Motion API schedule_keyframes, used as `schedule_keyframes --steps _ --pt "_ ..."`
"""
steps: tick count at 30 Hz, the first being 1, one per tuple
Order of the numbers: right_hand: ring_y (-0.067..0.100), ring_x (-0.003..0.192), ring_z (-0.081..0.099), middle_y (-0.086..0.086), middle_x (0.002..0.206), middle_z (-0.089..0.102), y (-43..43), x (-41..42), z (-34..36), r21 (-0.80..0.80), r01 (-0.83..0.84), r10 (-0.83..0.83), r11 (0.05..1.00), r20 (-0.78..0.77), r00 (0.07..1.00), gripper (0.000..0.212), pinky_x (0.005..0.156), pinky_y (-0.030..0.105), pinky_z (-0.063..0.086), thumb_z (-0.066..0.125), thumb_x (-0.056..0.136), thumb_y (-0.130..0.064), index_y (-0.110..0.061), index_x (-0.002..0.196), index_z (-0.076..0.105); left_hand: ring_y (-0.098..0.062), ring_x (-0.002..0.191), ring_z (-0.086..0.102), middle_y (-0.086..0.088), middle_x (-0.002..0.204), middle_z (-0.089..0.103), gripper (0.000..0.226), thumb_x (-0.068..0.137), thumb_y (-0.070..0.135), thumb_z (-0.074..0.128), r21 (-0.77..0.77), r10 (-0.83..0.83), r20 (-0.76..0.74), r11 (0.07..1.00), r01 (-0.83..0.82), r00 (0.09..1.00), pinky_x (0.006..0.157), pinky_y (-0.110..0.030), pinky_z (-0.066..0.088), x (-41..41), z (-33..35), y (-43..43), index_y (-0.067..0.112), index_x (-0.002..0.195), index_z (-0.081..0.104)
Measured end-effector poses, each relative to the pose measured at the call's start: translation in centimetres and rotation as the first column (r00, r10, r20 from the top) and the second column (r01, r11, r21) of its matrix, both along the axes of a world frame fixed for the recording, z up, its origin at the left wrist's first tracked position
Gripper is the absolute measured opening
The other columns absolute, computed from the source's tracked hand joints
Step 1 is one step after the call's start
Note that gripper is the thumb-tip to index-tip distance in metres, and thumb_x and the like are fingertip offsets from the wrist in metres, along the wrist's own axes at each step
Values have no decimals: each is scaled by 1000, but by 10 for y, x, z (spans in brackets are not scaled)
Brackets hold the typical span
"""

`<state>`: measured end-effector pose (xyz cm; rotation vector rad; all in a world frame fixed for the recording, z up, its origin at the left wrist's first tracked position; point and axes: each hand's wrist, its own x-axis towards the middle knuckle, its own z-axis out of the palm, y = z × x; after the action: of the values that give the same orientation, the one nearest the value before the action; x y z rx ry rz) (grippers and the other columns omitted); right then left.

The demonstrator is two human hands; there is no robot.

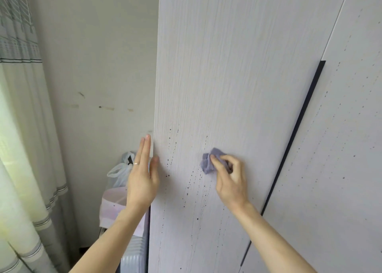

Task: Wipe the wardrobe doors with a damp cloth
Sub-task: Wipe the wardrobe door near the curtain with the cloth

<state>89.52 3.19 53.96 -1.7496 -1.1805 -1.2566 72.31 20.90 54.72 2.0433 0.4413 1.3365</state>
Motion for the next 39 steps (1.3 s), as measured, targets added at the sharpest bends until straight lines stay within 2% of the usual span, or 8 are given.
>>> schedule_keyframes --steps 3,6,11,18,26,29,34,39 --pt "32 93 62 2 122 47 -5 -3 -1 -100 -4 6 995 23 1000 41 67 42 57 49 91 -8 -24 127 60 -24 145 34 10 170 4 84 102 -4 43 286 115 -86 954 -86 990 102 -57 47 1 -4 14 43 160 4" --pt "30 94 59 7 118 55 6 -9 72 58 19 -21 998 27 999 38 75 41 54 49 91 -3 -14 121 70 -24 154 20 11 169 -4 74 106 5 35 416 136 -118 906 -76 984 120 -58 25 6 -11 31 33 161 -5" --pt "31 99 57 12 118 57 24 -4 116 181 36 -49 983 70 996 42 84 35 49 51 95 2 -15 131 66 -25 152 26 9 169 3 55 109 35 16 411 82 -110 911 -30 991 120 -49 21 11 -15 42 37 161 -4" --pt "24 88 50 1 120 51 11 -11 -7 -299 7 81 954 280 956 50 67 37 55 44 96 0 -25 135 62 -22 152 24 2 166 18 61 107 30 25 489 166 -147 869 -74 975 122 -50 18 8 -11 46 32 161 -5" --pt "35 92 56 17 112 61 48 -17 145 165 -28 -3 986 189 982 40 84 33 45 55 95 6 -12 129 68 -25 149 32 -2 164 28 60 108 33 21 469 155 -197 882 -45 968 120 -52 27 7 -11 45 34 159 -10" --pt "35 93 57 13 117 56 54 -24 84 51 -76 61 996 249 967 42 85 36 50 57 92 7 -10 129 67 -25 148 33 0 164 28 59 108 37 18 457 160 -199 888 -52 967 121 -49 24 6 -11 45 38 158 -13" --pt "22 77 47 0 118 54 40 -26 -10 -355 -15 157 935 374 914 48 62 35 51 49 92 2 -21 129 68 -26 146 38 0 163 31 55 108 43 12 475 144 -203 880 -32 969 118 -48 26 3 -8 46 38 159 -10" --pt "33 81 59 10 110 64 55 -32 94 -93 -43 72 995 337 939 45 69 39 49 55 92 2 -20 128 69 -27 144 40 -2 162 35 55 108 44 11 478 153 -184 877 -48 971 118 -49 28 3 -6 46 40 158 -12"
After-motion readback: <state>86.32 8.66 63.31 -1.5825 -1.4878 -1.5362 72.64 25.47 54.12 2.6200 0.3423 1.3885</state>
